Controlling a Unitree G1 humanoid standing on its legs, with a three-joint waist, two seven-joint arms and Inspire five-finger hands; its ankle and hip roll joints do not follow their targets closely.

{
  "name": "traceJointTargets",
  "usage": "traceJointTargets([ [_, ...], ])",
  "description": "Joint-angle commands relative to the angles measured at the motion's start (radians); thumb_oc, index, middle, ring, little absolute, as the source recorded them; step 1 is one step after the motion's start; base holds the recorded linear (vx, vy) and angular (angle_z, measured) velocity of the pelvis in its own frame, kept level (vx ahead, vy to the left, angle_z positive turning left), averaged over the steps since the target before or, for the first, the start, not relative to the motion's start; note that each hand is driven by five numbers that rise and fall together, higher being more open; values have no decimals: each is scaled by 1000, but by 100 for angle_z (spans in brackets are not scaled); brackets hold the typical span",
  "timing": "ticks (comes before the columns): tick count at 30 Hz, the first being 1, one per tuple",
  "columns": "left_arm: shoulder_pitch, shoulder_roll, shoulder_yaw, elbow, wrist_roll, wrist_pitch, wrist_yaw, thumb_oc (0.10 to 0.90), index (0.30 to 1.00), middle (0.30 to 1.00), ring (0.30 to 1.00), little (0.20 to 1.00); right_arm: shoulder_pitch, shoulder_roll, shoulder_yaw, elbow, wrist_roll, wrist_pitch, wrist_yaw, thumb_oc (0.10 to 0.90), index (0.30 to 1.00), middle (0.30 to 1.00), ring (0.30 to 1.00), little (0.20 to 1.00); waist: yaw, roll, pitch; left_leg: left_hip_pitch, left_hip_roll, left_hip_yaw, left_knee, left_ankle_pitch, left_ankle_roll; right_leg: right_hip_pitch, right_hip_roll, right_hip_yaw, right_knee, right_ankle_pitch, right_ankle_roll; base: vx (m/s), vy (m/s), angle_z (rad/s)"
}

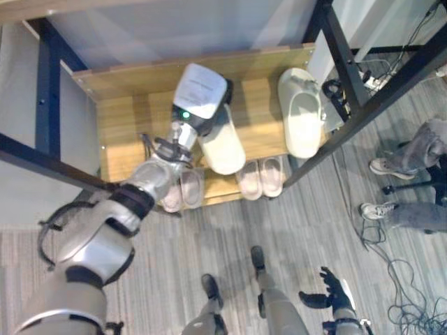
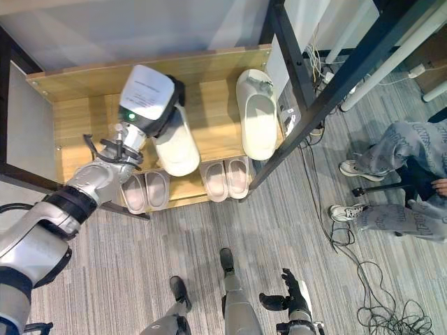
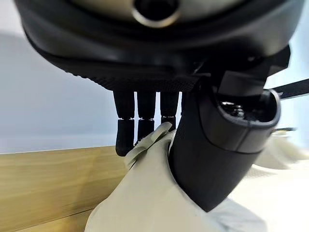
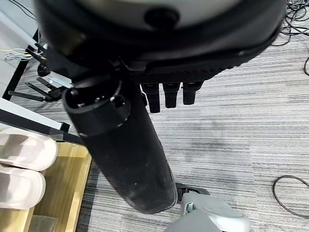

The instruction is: Arrange the slippers neatly on the shoe rack.

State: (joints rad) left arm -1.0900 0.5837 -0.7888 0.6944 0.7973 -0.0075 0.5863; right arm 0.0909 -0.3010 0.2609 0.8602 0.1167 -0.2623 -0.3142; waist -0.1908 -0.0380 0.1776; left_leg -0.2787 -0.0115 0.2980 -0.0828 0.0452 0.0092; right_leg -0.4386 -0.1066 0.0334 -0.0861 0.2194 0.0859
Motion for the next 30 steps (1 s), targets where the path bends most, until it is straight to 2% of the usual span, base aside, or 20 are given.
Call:
traceJointTargets([
  [1,-191,-52,34,-28,13,-19,76,400,300,300,300,300,-21,-94,-17,-26,-37,-39,-46,800,900,900,900,900,2,72,2,-33,31,-109,-4,-35,-52,86,7,-50,2,-133,85,18,-13,-7],
  [4,-210,-89,38,-31,-7,-24,78,400,300,300,300,300,-39,-94,-13,-25,-30,-39,-51,800,900,900,900,900,-2,74,6,-40,31,-106,-4,-34,-52,75,9,-46,2,-131,83,26,-29,-6],
  [7,-235,-91,39,-36,-16,-24,88,400,300,300,300,300,-43,-96,-12,-31,-24,-44,-52,800,900,900,900,900,-5,74,8,-45,34,-102,-4,-34,-53,66,9,-42,0,-128,84,22,-25,-4],
  [23,-381,-55,-61,130,-3,19,87,400,300,300,300,300,-75,-91,14,-14,2,-70,-47,800,900,900,900,900,-13,77,19,-70,41,-102,-4,-32,-55,34,12,-49,5,-127,82,9,-5,-2],
  [30,-458,-61,-86,213,-27,31,95,400,300,300,300,300,-100,-78,42,-10,4,-82,-42,800,900,900,900,900,-26,56,12,-100,50,-77,-4,-29,-58,-4,18,-41,-1,-110,90,8,4,-2],
])
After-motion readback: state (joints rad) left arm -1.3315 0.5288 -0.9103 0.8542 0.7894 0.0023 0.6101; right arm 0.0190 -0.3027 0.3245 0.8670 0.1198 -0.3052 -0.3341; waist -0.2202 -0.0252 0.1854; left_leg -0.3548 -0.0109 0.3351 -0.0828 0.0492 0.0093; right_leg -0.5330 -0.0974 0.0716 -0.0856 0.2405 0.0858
